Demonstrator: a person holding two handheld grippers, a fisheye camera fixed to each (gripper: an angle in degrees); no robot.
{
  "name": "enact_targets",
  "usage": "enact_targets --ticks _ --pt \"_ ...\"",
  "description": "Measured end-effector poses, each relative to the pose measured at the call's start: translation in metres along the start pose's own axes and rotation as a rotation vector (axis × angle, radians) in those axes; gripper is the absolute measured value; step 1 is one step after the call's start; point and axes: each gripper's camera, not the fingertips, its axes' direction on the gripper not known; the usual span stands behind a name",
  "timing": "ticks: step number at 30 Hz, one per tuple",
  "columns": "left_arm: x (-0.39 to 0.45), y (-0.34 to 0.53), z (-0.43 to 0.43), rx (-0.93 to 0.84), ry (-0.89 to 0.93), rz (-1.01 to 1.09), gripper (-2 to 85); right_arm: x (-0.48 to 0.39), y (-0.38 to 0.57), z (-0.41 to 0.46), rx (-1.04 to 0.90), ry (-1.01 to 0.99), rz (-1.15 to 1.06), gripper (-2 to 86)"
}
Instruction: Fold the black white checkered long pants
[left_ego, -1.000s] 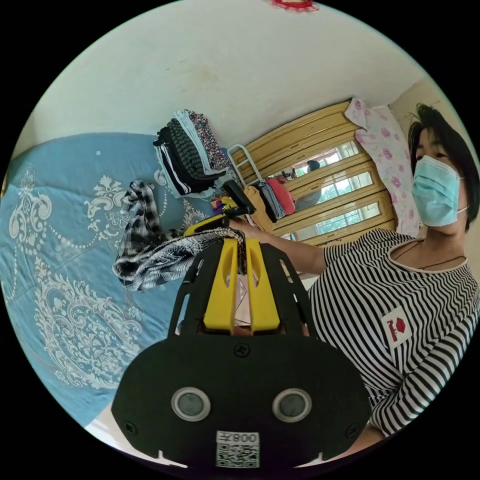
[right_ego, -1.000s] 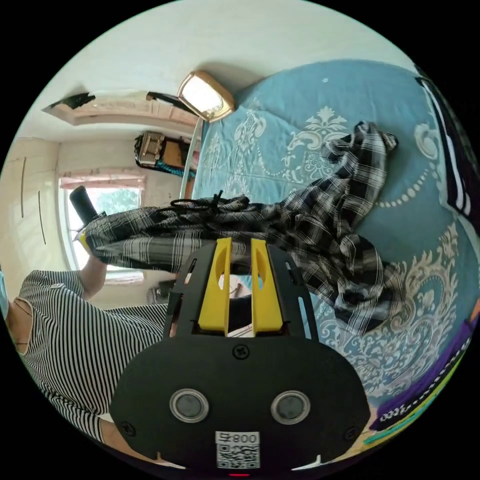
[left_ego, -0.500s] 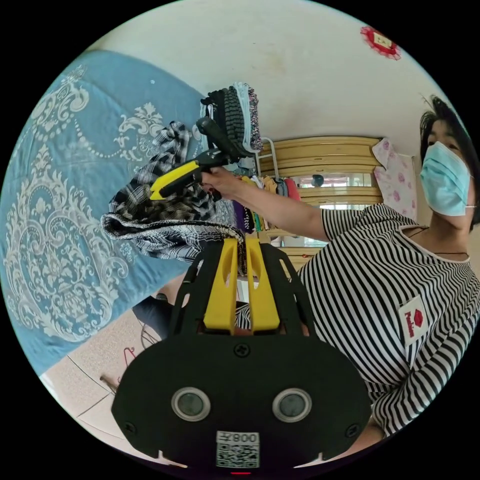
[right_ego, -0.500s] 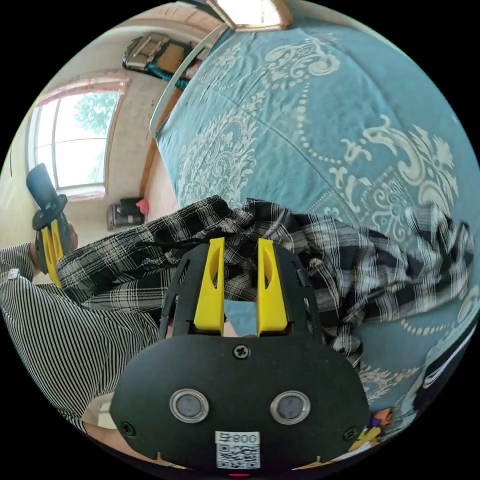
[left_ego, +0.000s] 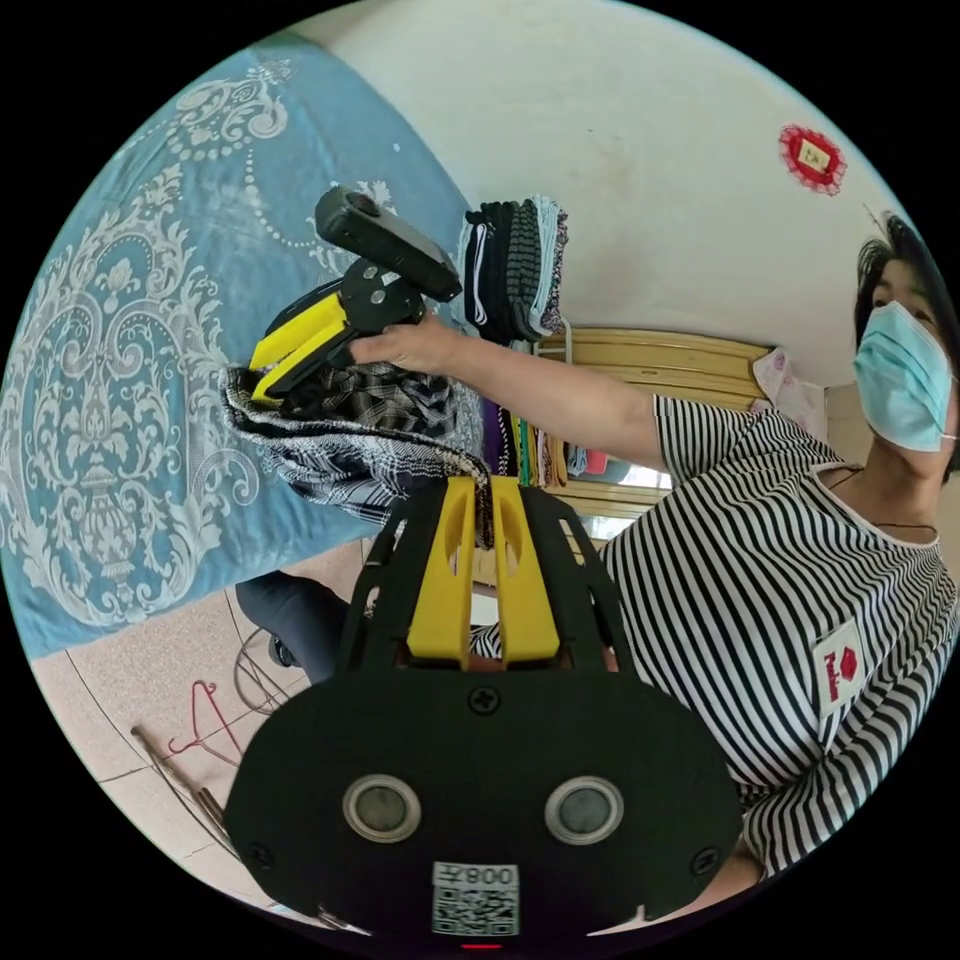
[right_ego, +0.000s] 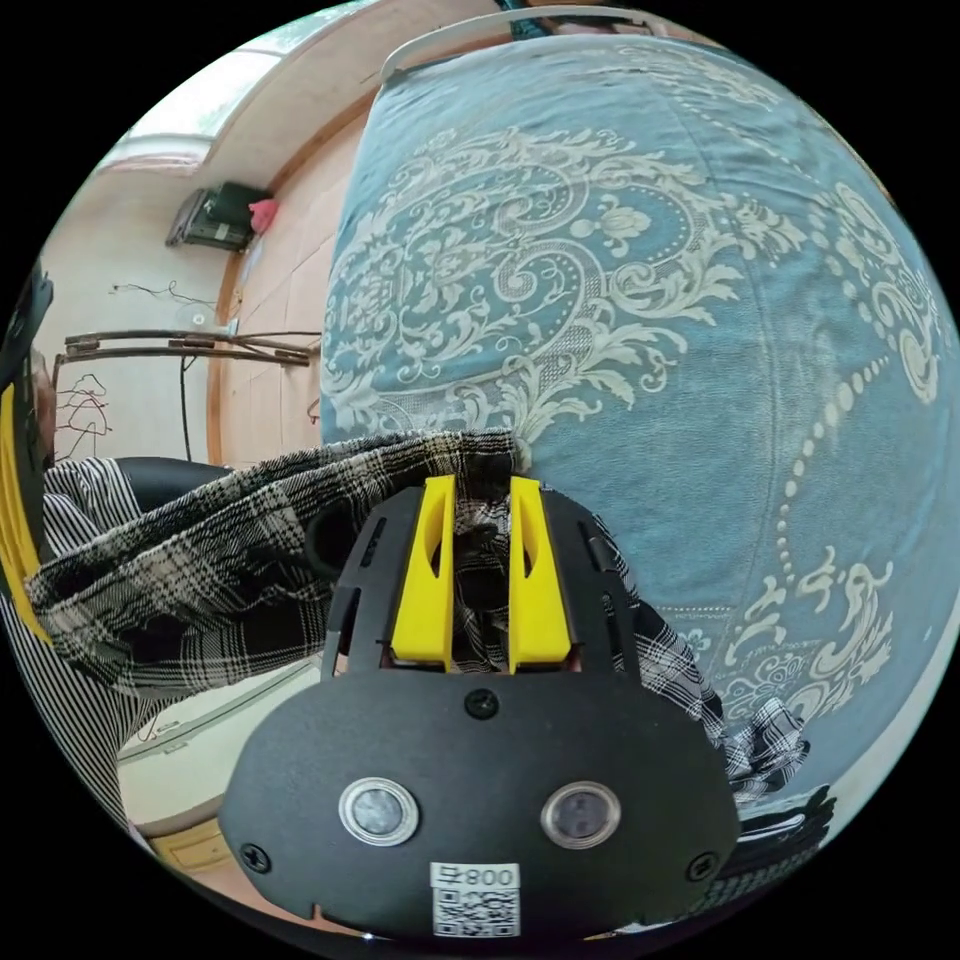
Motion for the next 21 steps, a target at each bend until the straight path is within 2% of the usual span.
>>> enact_targets --ticks 9,21 --pt "-0.011 0.005 -0.012 0.005 -0.002 0.005 3.0 -0.009 0.073 -0.027 0.057 -0.066 0.114 2.3" --pt "0.027 0.013 -0.025 -0.017 0.041 0.207 2.9 -0.054 0.302 -0.134 0.568 -0.103 0.349 1.5"
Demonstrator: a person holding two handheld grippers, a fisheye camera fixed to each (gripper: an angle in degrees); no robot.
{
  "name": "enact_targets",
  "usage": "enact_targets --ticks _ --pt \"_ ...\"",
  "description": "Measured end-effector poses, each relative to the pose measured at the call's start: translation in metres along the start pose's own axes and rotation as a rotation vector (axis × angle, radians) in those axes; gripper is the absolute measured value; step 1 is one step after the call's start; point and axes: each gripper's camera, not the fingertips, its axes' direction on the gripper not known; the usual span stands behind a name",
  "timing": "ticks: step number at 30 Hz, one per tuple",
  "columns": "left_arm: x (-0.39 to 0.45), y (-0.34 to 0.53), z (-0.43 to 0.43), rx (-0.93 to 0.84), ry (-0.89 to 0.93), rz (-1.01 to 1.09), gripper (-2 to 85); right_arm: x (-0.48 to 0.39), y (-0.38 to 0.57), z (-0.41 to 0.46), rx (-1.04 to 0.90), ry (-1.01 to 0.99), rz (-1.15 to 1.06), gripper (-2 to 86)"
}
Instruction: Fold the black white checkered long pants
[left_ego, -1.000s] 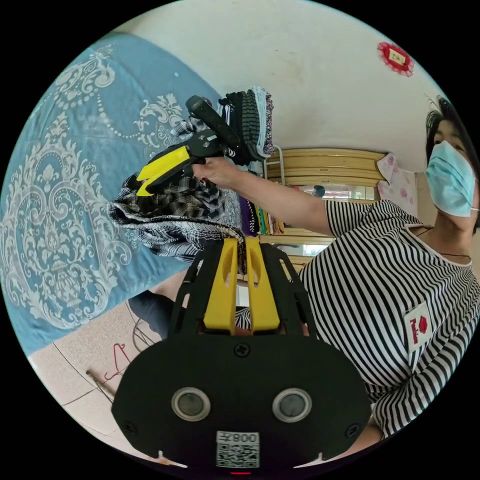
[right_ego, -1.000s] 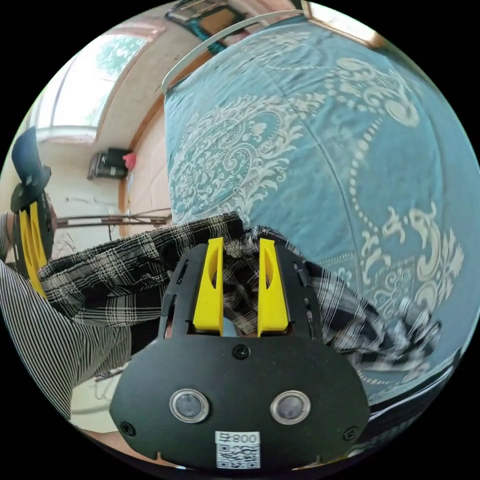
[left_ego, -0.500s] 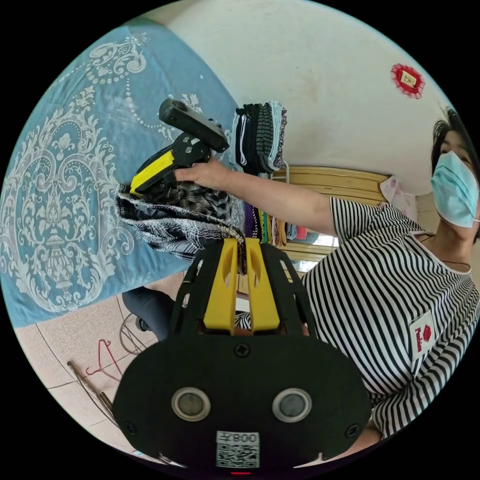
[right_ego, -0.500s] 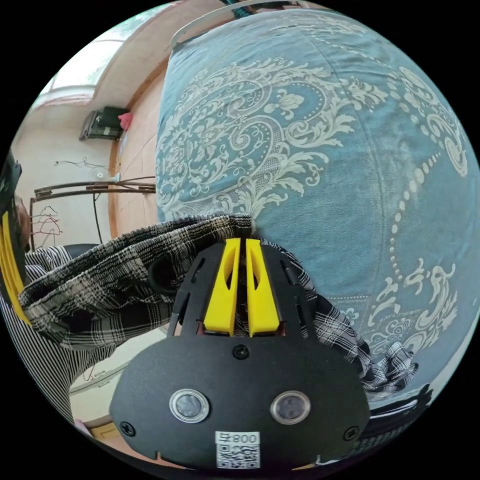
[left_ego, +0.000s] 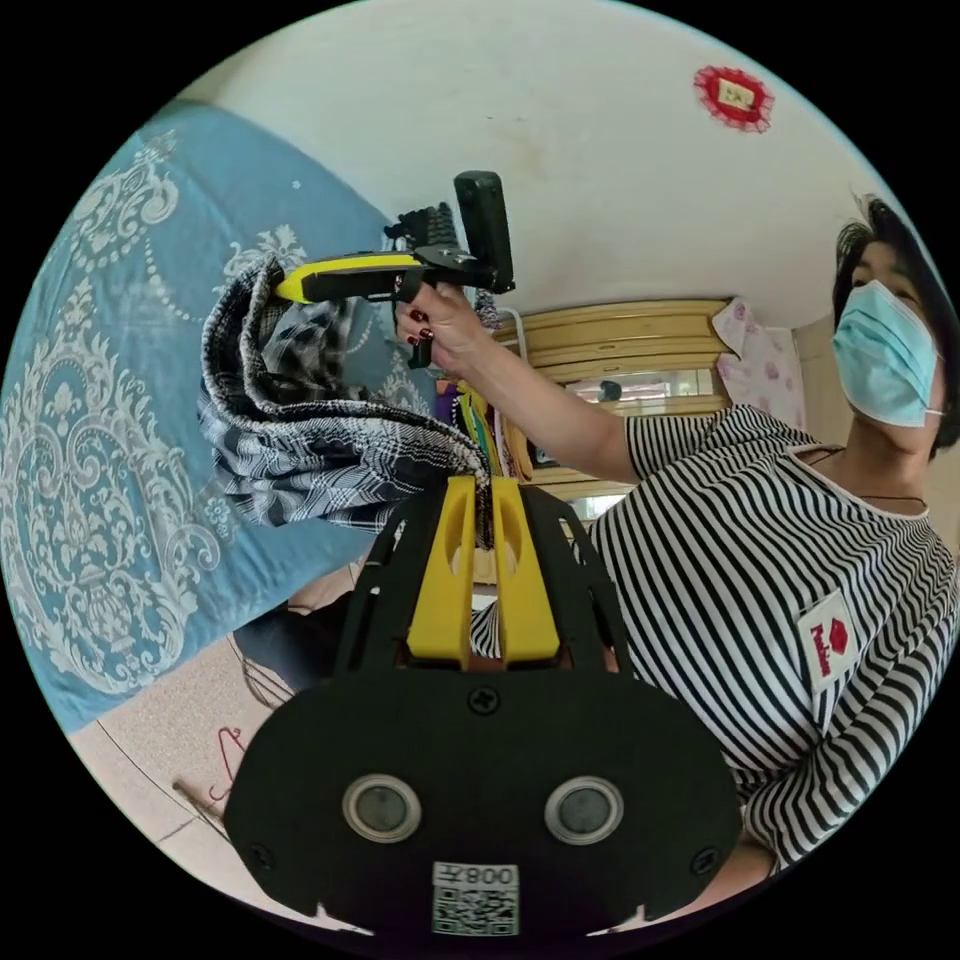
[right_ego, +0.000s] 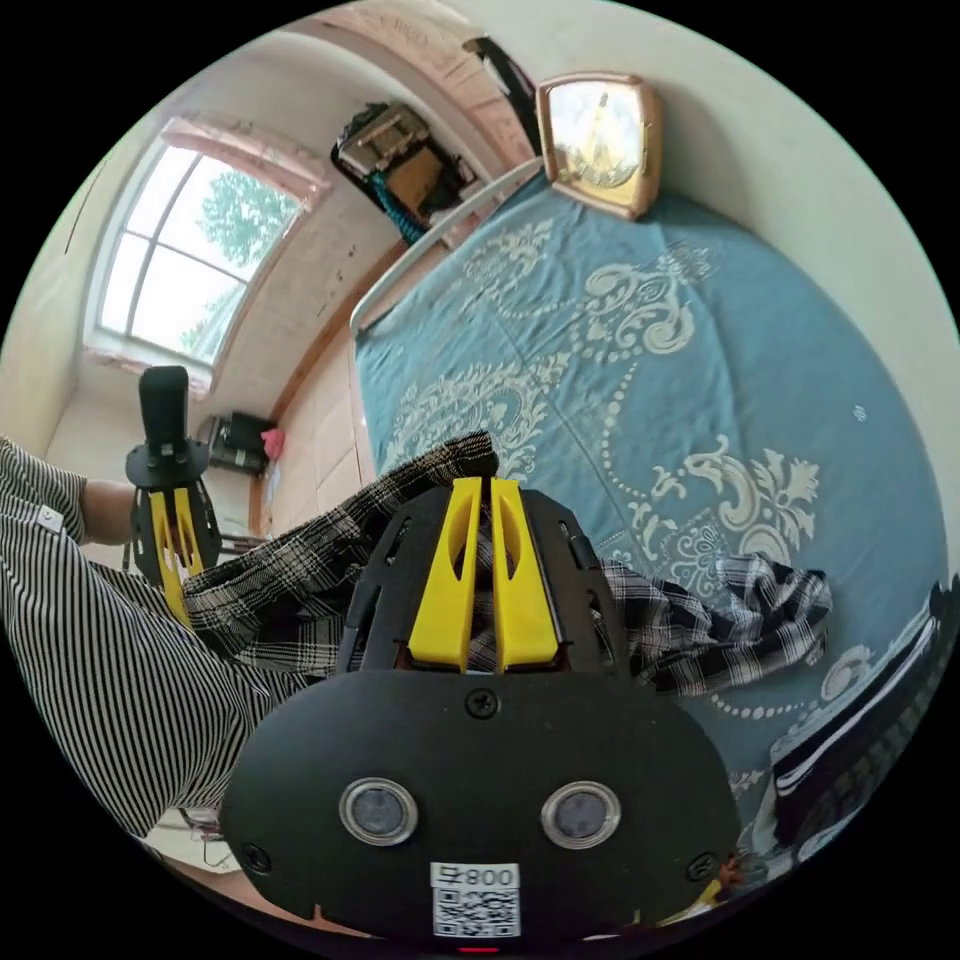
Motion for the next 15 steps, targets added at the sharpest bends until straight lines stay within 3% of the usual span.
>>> enact_targets --ticks 8,15 --pt "0.069 0.006 0.008 -0.037 0.092 0.280 2.8 -0.028 0.201 -0.176 0.501 0.074 0.208 1.4" --pt "0.156 0.014 0.035 -0.098 0.303 0.598 2.7 -0.101 0.385 -0.317 0.967 0.255 0.261 1.3"
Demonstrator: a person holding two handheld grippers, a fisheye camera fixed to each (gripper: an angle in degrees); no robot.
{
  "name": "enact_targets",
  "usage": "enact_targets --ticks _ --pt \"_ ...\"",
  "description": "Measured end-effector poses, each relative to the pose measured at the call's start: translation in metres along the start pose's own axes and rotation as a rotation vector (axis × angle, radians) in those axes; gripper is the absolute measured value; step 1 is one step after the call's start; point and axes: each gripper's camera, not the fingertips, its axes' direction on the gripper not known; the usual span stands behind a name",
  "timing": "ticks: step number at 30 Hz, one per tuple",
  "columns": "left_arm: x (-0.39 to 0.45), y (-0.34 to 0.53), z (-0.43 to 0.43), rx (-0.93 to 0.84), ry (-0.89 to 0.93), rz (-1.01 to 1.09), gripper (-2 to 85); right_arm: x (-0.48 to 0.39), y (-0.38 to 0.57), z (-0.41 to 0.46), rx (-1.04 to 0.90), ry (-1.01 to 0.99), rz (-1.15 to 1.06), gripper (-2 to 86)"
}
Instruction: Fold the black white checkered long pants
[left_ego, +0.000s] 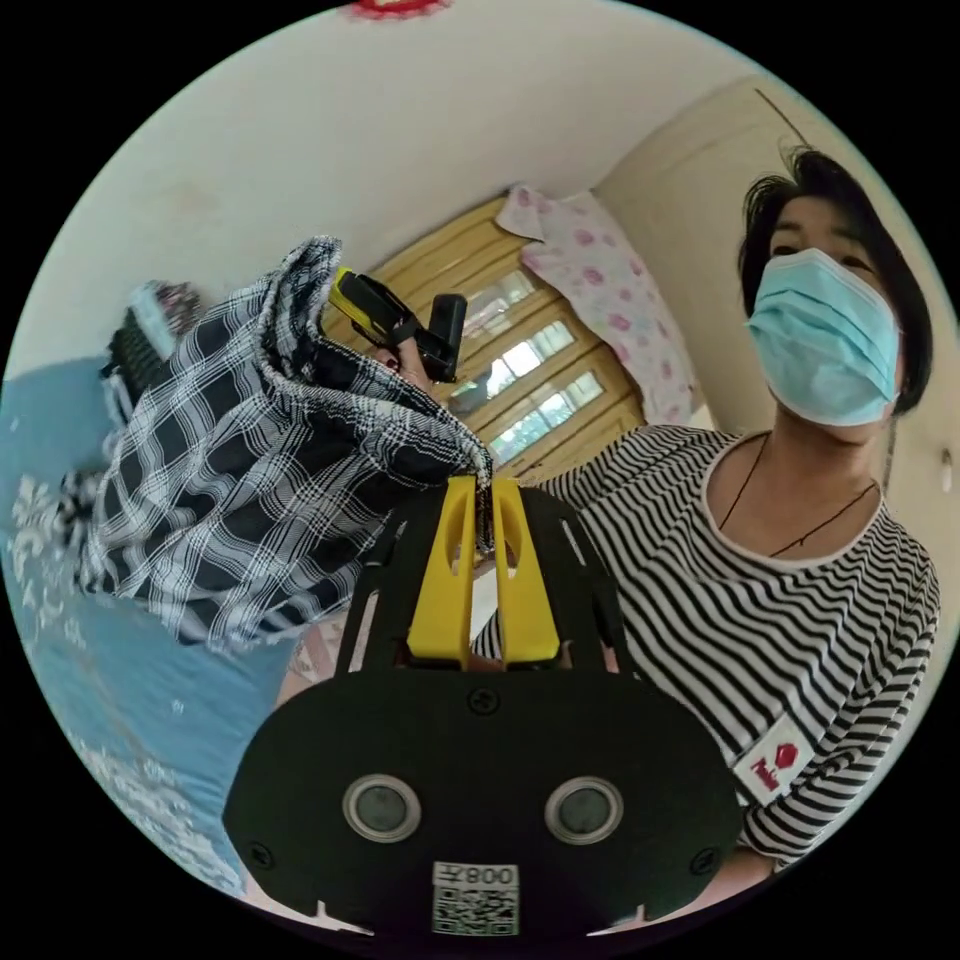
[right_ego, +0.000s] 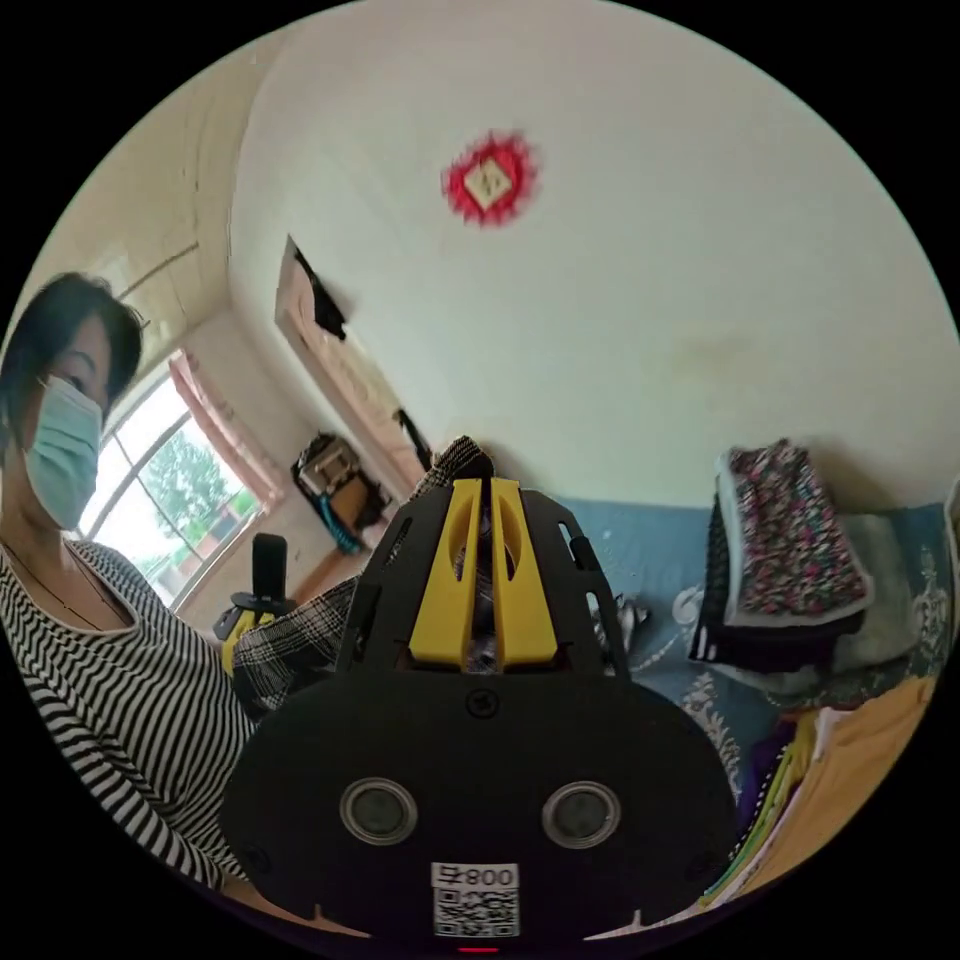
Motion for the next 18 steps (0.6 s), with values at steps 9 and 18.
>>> enact_targets --ticks 9,18 --pt "0.093 -0.029 0.037 -0.040 0.186 0.341 2.7 -0.065 -0.023 -0.219 0.391 0.202 -0.235 1.2" --pt "0.132 0.021 -0.049 0.140 0.092 0.493 2.9 -0.120 -0.105 -0.191 0.369 0.165 -0.466 1.2"
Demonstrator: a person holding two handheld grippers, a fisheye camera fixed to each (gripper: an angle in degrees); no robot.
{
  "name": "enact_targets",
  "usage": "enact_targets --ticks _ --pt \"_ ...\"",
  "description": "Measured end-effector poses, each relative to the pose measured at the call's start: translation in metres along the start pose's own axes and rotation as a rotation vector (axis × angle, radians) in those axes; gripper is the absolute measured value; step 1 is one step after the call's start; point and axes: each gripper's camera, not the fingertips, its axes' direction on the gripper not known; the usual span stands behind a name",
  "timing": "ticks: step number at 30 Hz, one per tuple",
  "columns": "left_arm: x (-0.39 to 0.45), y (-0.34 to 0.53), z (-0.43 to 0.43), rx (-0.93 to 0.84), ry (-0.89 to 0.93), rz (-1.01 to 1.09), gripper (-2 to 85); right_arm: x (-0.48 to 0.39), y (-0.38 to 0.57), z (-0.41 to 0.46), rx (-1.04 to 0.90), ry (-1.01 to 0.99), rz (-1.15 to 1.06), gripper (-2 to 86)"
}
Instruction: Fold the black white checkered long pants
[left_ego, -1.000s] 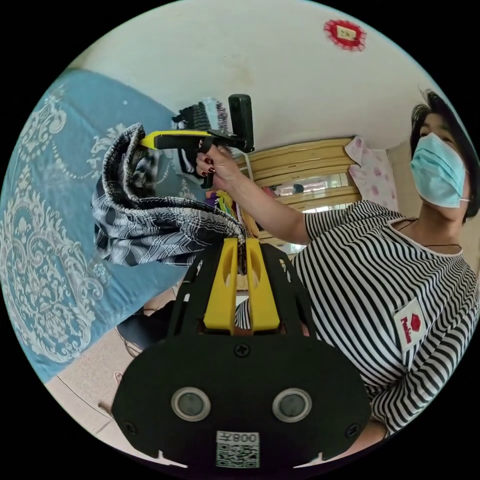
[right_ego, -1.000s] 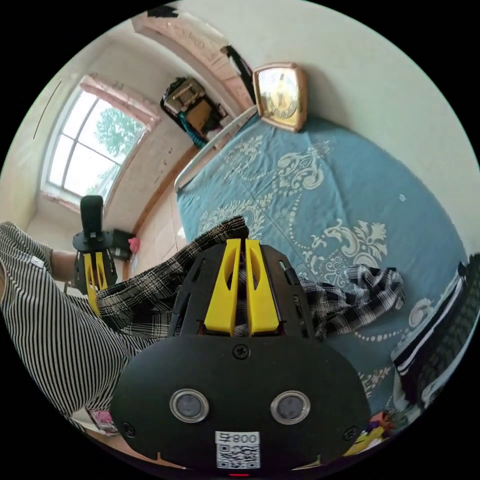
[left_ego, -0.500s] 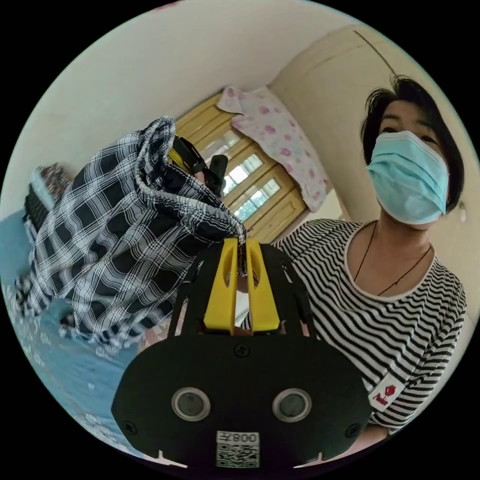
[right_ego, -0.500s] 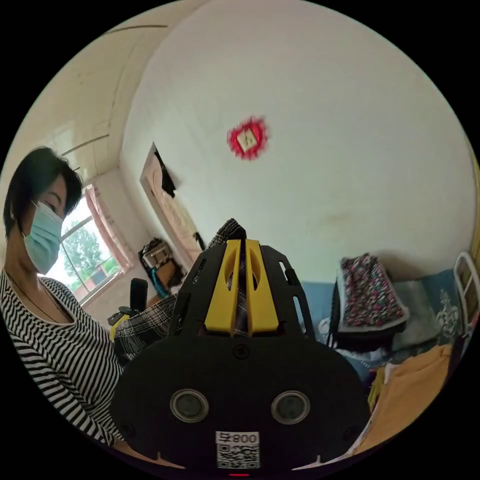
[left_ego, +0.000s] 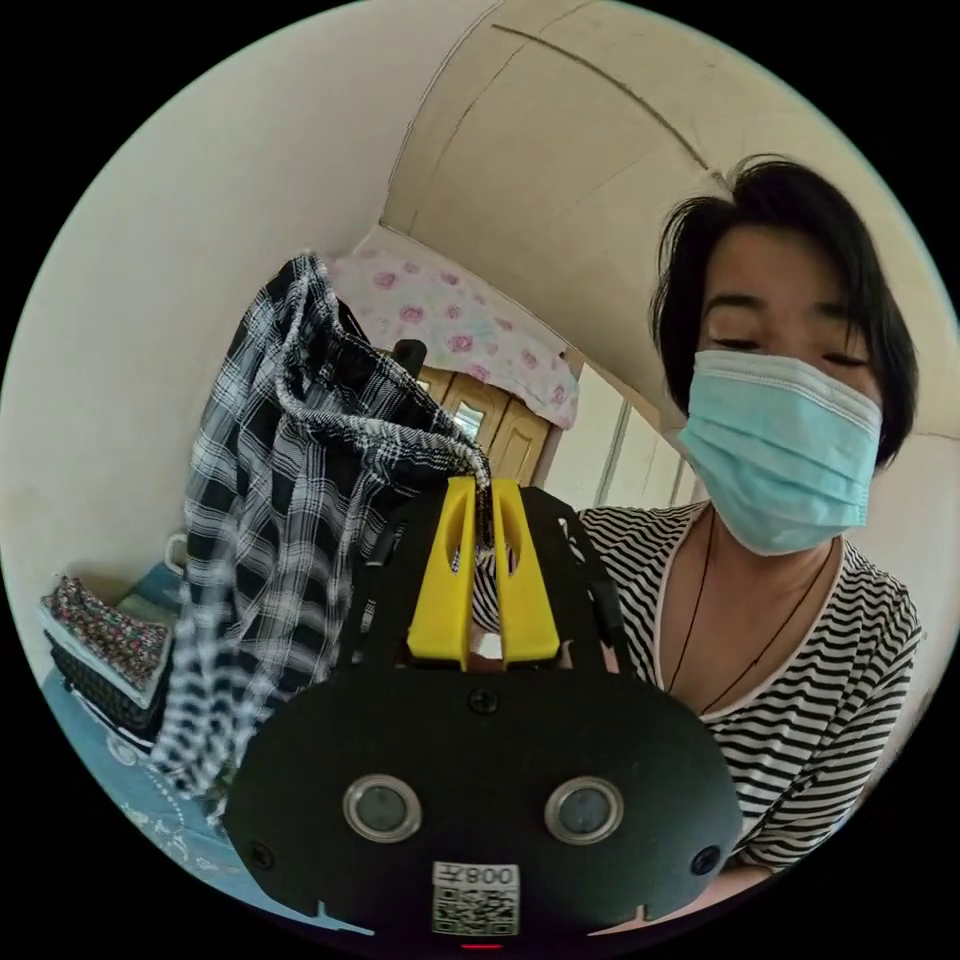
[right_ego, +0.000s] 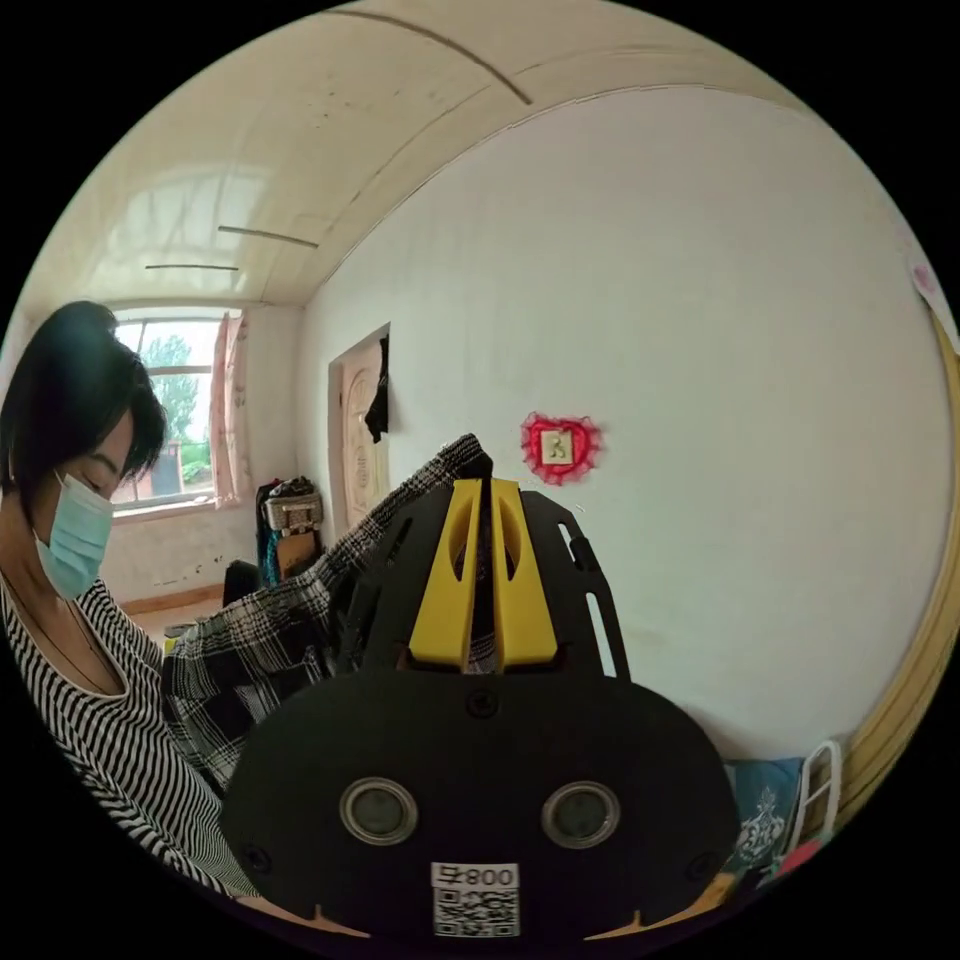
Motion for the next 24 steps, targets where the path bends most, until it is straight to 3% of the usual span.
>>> enact_targets --ticks 5,10,14,17,20,22,24 --pt "0.019 0.075 -0.119 0.119 -0.245 -0.096 3.0 -0.029 0.012 0.165 -0.197 -0.185 -0.021 1.2" --pt "0.057 0.214 -0.270 0.272 -0.601 -0.404 3.0 -0.084 0.073 0.356 -0.441 -0.417 0.014 1.4" --pt "0.091 0.310 -0.354 0.284 -0.883 -0.636 3.1 -0.166 0.159 0.533 -0.712 -0.594 0.018 1.5" --pt "0.104 0.393 -0.419 0.245 -1.055 -0.860 3.4 -0.236 0.229 0.651 -0.956 -0.616 -0.029 1.3" --pt "0.111 0.493 -0.475 0.271 -1.195 -1.161 3.7 -0.293 0.305 0.738 -1.237 -0.493 -0.154 0.9" --pt "0.125 0.569 -0.495 0.328 -1.288 -1.385 3.9 -0.309 0.347 0.766 -1.351 -0.428 -0.209 1.1" --pt "0.139 0.613 -0.493 0.415 -1.327 -1.464 4.2 -0.310 0.381 0.778 -1.400 -0.438 -0.188 1.4"
